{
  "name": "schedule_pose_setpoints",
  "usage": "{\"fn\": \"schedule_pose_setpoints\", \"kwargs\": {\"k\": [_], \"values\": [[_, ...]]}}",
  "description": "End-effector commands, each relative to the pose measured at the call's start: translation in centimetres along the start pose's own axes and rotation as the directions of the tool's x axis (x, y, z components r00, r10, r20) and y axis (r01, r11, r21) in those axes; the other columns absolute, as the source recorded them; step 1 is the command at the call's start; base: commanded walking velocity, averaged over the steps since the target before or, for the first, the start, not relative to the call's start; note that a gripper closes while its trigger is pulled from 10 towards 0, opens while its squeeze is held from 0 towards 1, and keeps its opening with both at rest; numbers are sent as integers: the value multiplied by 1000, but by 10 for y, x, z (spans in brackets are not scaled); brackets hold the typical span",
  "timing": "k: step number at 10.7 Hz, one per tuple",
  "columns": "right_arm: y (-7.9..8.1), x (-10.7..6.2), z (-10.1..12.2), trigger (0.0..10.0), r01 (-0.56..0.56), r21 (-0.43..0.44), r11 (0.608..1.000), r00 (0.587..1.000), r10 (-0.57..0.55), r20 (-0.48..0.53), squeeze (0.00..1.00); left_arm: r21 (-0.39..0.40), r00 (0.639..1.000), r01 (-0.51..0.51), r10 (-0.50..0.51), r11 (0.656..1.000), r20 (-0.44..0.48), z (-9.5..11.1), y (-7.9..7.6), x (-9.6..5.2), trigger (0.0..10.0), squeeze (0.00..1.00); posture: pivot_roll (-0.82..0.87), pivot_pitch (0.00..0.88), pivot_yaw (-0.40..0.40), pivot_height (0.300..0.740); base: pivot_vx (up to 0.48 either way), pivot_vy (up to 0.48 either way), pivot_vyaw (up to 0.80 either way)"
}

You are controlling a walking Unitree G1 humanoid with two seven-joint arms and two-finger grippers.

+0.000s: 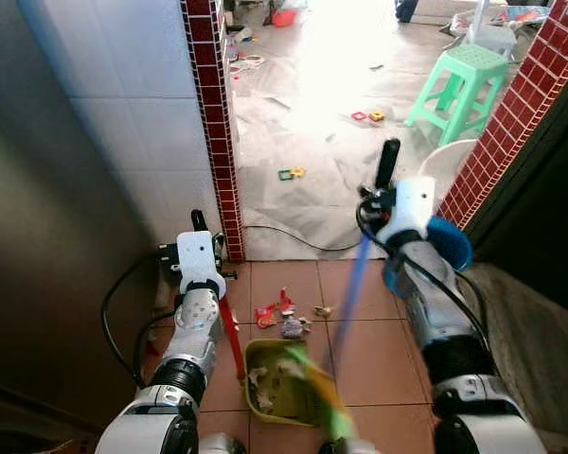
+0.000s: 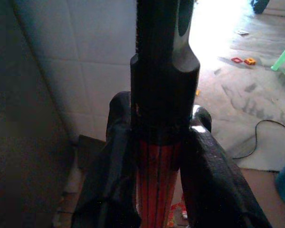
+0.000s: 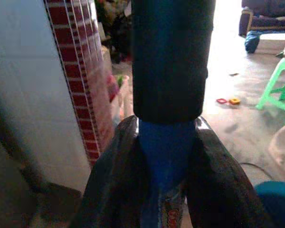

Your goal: Sweep floor

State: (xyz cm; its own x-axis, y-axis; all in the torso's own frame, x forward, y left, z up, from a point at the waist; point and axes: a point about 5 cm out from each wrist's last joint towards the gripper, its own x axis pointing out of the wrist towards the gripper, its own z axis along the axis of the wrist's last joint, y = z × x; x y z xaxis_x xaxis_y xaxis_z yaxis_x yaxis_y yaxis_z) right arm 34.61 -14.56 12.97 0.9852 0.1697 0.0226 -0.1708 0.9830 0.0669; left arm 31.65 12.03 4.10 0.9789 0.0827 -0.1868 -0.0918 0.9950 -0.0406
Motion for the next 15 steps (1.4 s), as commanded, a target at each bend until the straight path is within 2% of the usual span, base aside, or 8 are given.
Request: {"fn": "schedule_pose_setpoints", "kwargs": {"k": [1,3,4,5,6,9,12,15], "values": [[1,6,20,10000,-17,45,999,998,14,67,0,11,993,10,-8,1000,-117,-24,0,-9,10000,0,-91,0,15,740,0,0,0],[0,7,29,10000,-48,97,994,995,39,92,0,11,994,17,-16,1000,-112,-22,-2,-8,10000,0,-91,0,15,740,0,0,0],[-2,8,32,10000,-60,56,997,993,54,102,0,3,993,20,-20,1000,-114,-20,-2,-7,10000,0,-96,0,17,740,0,0,0],[-5,6,32,10000,-58,1,998,993,58,104,0,-75,993,69,-76,995,-92,-16,-6,-6,10000,0,-97,0,19,740,0,0,0],[-4,4,32,10000,-66,-28,997,992,69,107,0,-100,993,72,-81,992,-82,-14,-6,-6,10000,0,-98,0,20,740,0,0,0],[-10,-2,28,10000,9,-92,996,992,3,123,0,-112,993,114,-117,987,-23,-3,-1,-5,10000,0,-94,0,27,740,0,0,0],[-30,-4,26,10000,149,-158,976,983,-130,126,0,-124,985,172,-167,977,50,8,2,-12,10000,0,-90,0,27,740,0,0,0],[-37,-6,26,10000,231,-146,962,967,-210,147,0,-81,981,168,-159,982,109,20,10,-20,10000,0,-88,0,30,740,0,0,0]]}}
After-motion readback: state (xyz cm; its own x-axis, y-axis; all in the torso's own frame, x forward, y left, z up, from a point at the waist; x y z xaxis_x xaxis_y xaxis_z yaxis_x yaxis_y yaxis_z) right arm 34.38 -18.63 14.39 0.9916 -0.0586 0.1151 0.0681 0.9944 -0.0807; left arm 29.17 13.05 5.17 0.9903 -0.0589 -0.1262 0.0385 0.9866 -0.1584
